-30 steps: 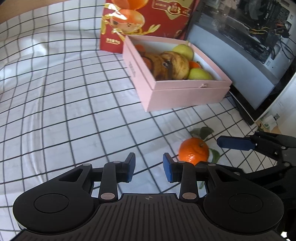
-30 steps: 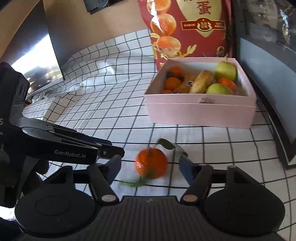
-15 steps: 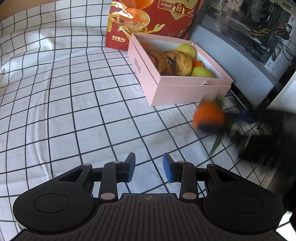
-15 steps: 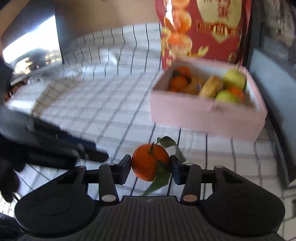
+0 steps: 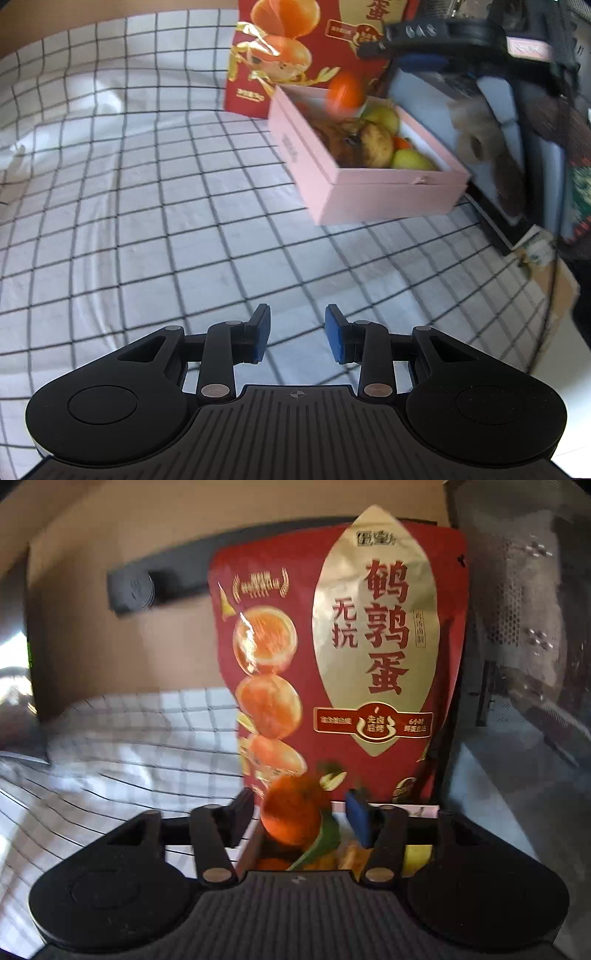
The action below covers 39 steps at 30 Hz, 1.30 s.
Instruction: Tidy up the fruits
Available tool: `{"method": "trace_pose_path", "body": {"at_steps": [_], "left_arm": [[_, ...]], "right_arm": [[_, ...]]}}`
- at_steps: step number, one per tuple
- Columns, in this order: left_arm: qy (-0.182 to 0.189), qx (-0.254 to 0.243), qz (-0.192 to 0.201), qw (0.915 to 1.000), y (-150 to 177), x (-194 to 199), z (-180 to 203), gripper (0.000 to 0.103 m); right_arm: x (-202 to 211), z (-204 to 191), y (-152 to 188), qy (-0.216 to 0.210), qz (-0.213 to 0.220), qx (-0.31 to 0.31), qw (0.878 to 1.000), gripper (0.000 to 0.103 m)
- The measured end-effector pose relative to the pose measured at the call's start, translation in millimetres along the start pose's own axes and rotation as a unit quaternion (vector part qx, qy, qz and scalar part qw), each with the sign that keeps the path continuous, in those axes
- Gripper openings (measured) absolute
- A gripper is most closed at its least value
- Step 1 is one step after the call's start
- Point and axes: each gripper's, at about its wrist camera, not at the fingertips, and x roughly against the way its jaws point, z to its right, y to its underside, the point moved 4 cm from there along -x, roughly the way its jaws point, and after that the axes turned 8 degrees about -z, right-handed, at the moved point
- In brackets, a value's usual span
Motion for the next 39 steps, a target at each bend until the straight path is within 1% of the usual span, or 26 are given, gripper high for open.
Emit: {"method": "trace_pose_path", "body": {"at_steps": [1, 3, 6, 8, 11, 13, 15, 17, 18, 20, 22, 25, 26, 27, 29, 31, 34, 39], "left_arm": [[-0.007, 0.0, 0.001, 1.0, 0.6, -1.5, -2.2, 0.036], [-0.019, 0.0, 0.004, 0.9998, 2.0, -5.4, -6.0, 0.036], [-0.038, -0.006, 0.011, 0.9992, 3.1, -13.2, -7.4, 0.037], [-0.051, -0.013, 0.02, 0.9984, 3.4, -18.8, -6.0, 0.037], [-0.065, -0.021, 0.032, 0.9971, 3.8, -27.1, -0.9, 0.037], [-0.074, -0.031, 0.045, 0.9958, 3.1, -30.9, 5.8, 0.037], [-0.073, -0.035, 0.056, 0.9951, 1.6, -34.5, 10.8, 0.037], [-0.07, -0.033, 0.07, 0.9945, -1.0, -39.5, 14.3, 0.038], [-0.07, -0.033, 0.075, 0.9942, -2.9, -42.1, 16.2, 0.039], [-0.072, -0.033, 0.085, 0.9932, -7.0, -47.4, 22.0, 0.044], [-0.078, -0.036, 0.094, 0.9919, -10.2, -52.3, 27.4, 0.048], [-0.087, -0.025, 0.109, 0.99, -13.3, -56.6, 34.0, 0.054], [-0.09, -0.024, 0.113, 0.9892, -13.8, -57.7, 36.0, 0.055], [-0.092, -0.023, 0.117, 0.9885, -14.3, -58.6, 37.5, 0.056], [-0.096, -0.021, 0.127, 0.987, -14.9, -60.5, 39.6, 0.056], [-0.097, -0.021, 0.13, 0.9865, -17.0, -61.4, 40.6, 0.056], [-0.098, -0.019, 0.13, 0.9865, -20.5, -62.5, 40.8, 0.056], [-0.1, -0.016, 0.13, 0.9863, -21.6, -63.6, 41.4, 0.056]], "right_arm": [[1.7, -4.1, 6.4, -0.002, -0.003, 0.007, 1.0, 0.059], [11.1, -15.8, 26.7, -0.01, -0.012, 0.026, 1.0, 0.063], [32.3, -28.8, 59.2, 0.003, -0.012, 0.053, 0.998, 0.067], [47.8, -32.1, 78.8, 0.007, -0.015, 0.051, 0.999, 0.074], [61.3, -30.1, 108.0, 0.013, -0.033, 0.029, 0.999, 0.078], [58.7, -27.9, 127.0, 0.019, -0.055, 0.023, 0.998, 0.079], [47.5, -24.6, 144.9, 0.03, -0.09, 0.018, 0.995, 0.079], [40.9, -20.7, 156.2, 0.034, -0.109, 0.008, 0.993, 0.079], [37.5, -17.5, 160.3, 0.038, -0.114, 0.002, 0.993, 0.079], [30.3, -10.8, 165.2, 0.043, -0.122, -0.013, 0.992, 0.079], [19.3, -3.4, 168.0, 0.043, -0.14, -0.031, 0.989, 0.08], [13.9, -1.2, 167.6, 0.052, -0.134, -0.033, 0.989, 0.083], [12.5, -1.4, 167.9, 0.056, -0.133, -0.03, 0.989, 0.087], [12.2, -0.1, 168.6, 0.063, -0.131, -0.032, 0.989, 0.089], [11.6, 3.4, 170.5, 0.079, -0.13, -0.044, 0.987, 0.099], [10.3, 8.5, 171.4, 0.094, -0.131, -0.061, 0.985, 0.102], [10.2, 11.3, 171.5, 0.102, -0.126, -0.071, 0.984, 0.103], [11.8, 11.8, 173.7, 0.095, -0.102, -0.036, 0.99, 0.103]]}}
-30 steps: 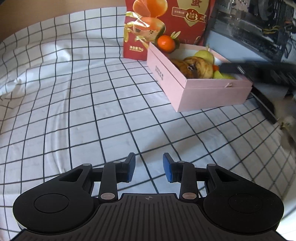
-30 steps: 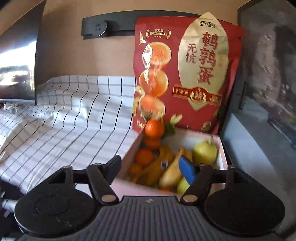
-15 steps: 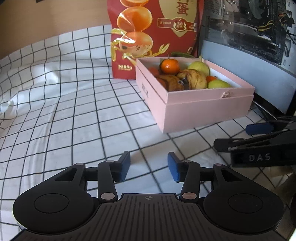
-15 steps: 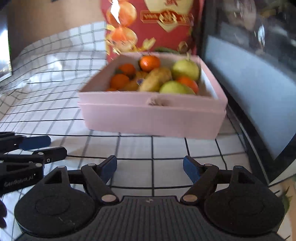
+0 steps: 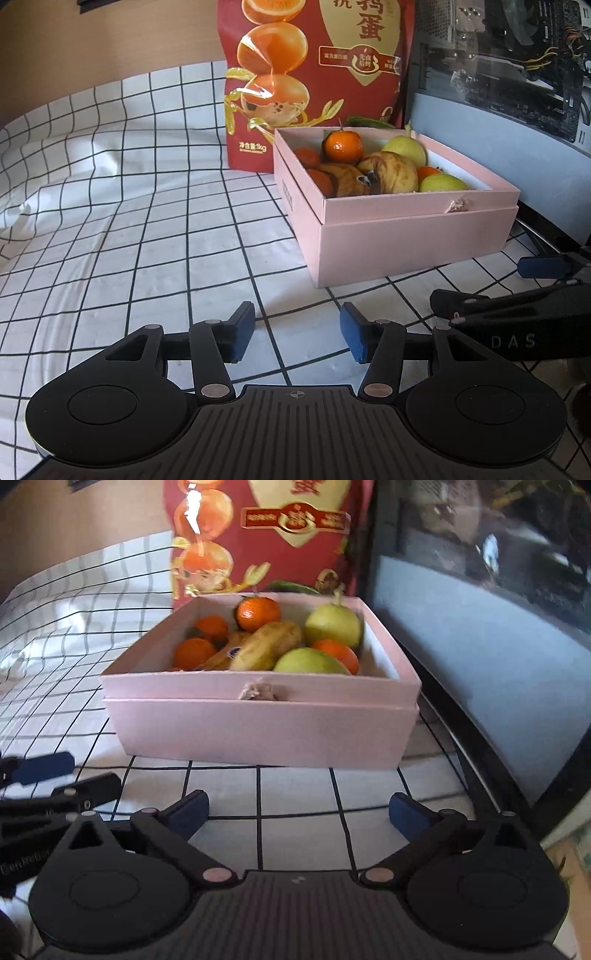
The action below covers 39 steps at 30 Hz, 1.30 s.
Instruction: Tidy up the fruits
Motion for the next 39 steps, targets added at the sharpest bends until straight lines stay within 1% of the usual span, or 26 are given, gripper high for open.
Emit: {"method": "trace_pose_path", "body": {"at_steps": [1, 3, 4, 39], "left_arm": [[0.0, 0.001, 0.0, 1.0, -0.1, -0.2, 0.0, 0.056], [0.001, 0.0, 0.0, 1.0, -0.2, -0.4, -1.5, 0.056], [0.002, 0.0, 0.0, 1.0, -0.2, -0.5, -1.7, 0.056], [0.003, 0.0, 0.0, 1.0, -0.6, -0.6, -1.8, 0.056]], "right_arm": [[0.1, 0.5, 2.0, -0.002, 0.006, 0.0, 1.0, 0.103], [-1.4, 5.8, 1.2, -0.018, 0.0, -0.015, 1.0, 0.103], [-1.3, 7.8, 0.7, -0.02, 0.001, -0.019, 1.0, 0.103], [-2.9, 6.4, 1.1, -0.016, 0.0, -0.017, 1.0, 0.103]]}}
